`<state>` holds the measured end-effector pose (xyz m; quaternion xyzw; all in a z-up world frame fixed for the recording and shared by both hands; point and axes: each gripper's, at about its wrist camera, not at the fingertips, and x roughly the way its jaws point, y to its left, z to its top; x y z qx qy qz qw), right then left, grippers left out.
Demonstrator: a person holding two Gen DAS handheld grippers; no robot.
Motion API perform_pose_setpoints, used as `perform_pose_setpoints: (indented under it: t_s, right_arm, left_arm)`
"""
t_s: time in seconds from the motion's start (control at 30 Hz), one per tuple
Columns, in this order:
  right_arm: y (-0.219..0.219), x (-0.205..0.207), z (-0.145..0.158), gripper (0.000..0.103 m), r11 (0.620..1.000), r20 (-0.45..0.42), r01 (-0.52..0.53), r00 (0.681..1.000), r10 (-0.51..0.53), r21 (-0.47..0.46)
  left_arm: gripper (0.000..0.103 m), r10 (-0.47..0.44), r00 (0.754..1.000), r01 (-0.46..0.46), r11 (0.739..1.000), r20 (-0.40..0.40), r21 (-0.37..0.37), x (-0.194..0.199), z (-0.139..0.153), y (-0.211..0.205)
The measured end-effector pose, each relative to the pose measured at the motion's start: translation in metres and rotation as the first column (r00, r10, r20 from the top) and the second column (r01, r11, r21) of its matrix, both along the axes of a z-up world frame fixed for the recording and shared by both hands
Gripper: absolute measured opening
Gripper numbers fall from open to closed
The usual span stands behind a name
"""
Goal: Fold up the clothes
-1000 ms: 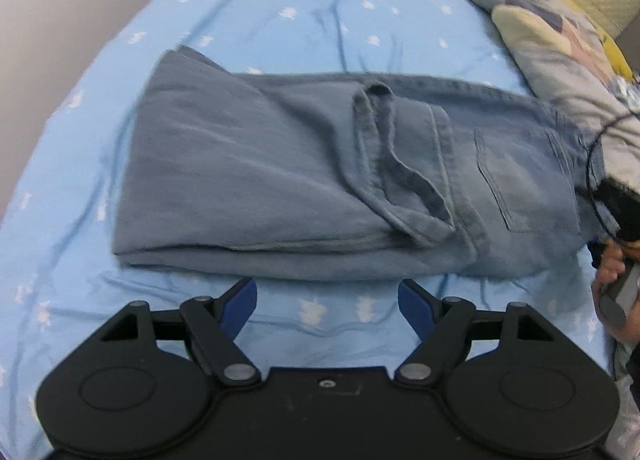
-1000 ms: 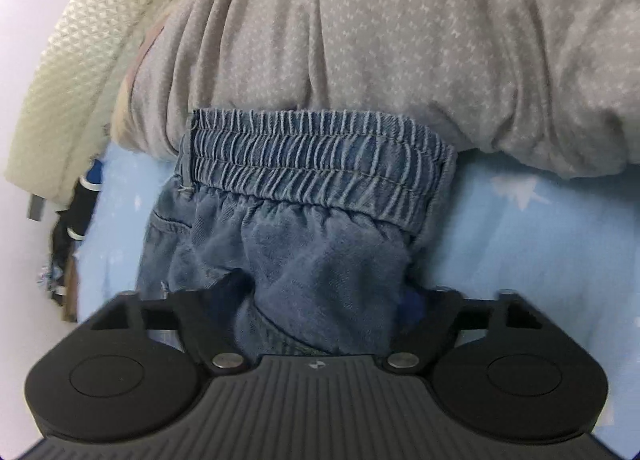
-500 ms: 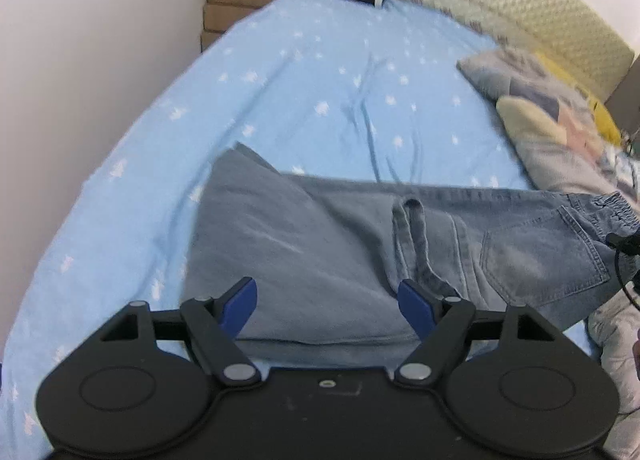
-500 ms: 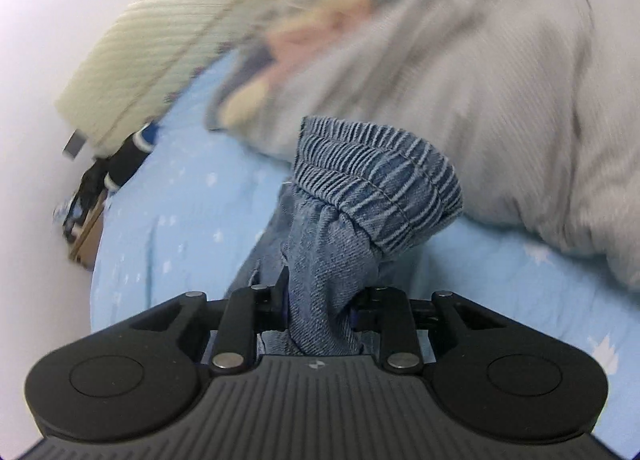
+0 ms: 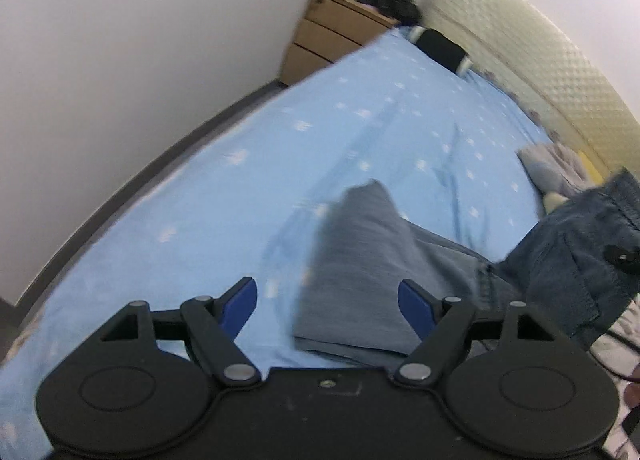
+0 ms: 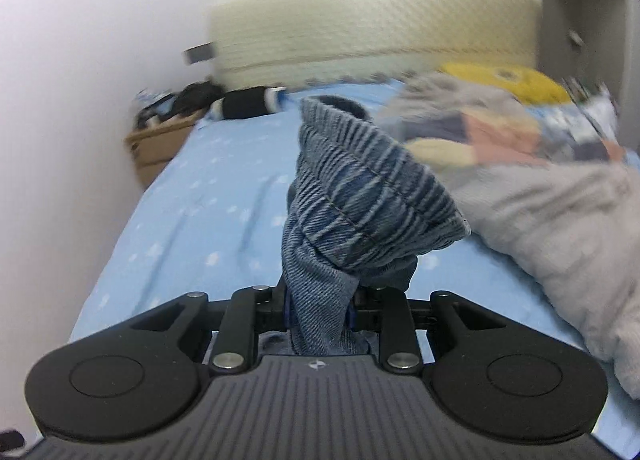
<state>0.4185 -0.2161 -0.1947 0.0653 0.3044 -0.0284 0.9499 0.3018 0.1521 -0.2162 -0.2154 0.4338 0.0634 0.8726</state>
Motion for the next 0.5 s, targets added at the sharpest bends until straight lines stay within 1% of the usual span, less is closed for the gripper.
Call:
perform_pose_setpoints:
  t_s: [0.1, 0.2, 0.3, 0.4, 0.43, 0.47, 0.5]
  right_arm:
    - [0.052, 0.001, -0.017, 0.024, 0.996, -0.023, -0.077, 0.997, 0.076, -0.048]
    - [0.097, -0.005, -0.044, 0.023, 0.981, -0.084, -0.175, 0.982, 0.169, -0.077]
    - [0.137, -0.013, -0.068, 0.023, 0.953, -0.143, -0.275, 0.956, 0.257, -0.125]
    - [0.167, -0.017, -0.086, 0.023, 0.917, -0.183, -0.353, 0.929, 0.321, -0.185]
    - [0.174, -0.018, -0.087, 0.023, 0.912, -0.187, -0.361, 0.926, 0.327, -0.194]
    - [0.176, -0.019, -0.084, 0.023, 0.917, -0.174, -0.349, 0.932, 0.319, -0.194]
    - [0.174, -0.019, -0.076, 0.023, 0.93, -0.141, -0.322, 0.944, 0.299, -0.18]
  left_arm:
    - [0.075, 0.057, 0.998, -0.057, 0.998, -0.008, -0.009, -0.012, 0.0, 0.035]
    - [0.075, 0.143, 0.99, -0.143, 0.989, -0.005, -0.022, -0.031, 0.006, 0.074]
    - [0.075, 0.2, 0.98, -0.2, 0.98, -0.014, -0.019, -0.05, 0.008, 0.108]
    - [0.075, 0.245, 0.969, -0.245, 0.969, -0.037, -0.005, -0.063, 0.006, 0.132]
    - [0.075, 0.263, 0.964, -0.263, 0.965, -0.042, -0.008, -0.066, 0.006, 0.138]
    - [0.075, 0.277, 0.96, -0.277, 0.961, -0.045, -0.015, -0.07, 0.006, 0.143]
    - [0.075, 0.29, 0.956, -0.291, 0.957, -0.047, -0.021, -0.073, 0.006, 0.148]
